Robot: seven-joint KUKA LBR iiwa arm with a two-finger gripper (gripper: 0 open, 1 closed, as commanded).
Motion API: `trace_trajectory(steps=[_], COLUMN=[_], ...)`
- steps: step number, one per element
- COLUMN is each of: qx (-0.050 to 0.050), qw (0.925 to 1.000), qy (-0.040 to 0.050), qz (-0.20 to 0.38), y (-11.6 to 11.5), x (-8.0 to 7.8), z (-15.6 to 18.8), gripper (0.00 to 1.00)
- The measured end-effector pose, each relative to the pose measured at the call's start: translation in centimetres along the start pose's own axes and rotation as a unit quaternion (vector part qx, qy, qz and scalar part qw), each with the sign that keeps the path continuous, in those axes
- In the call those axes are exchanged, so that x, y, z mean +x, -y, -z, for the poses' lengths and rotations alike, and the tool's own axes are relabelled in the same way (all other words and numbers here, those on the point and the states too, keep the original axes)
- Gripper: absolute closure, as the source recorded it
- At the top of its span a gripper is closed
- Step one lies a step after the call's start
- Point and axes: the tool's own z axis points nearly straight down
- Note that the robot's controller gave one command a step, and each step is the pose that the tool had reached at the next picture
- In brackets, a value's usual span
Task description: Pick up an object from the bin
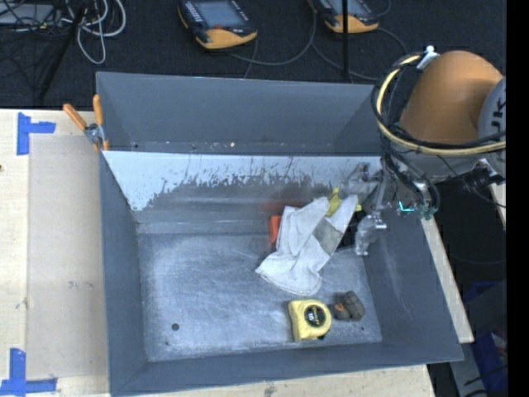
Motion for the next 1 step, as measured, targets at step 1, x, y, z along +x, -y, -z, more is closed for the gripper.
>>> trace_trajectory(steps=[1], qx=[0.0], qw=[1.0], qy=[0.0038], qz=[0.001], y=[-0.04], x=[-0.15], z=[0.5], gripper=[0.0])
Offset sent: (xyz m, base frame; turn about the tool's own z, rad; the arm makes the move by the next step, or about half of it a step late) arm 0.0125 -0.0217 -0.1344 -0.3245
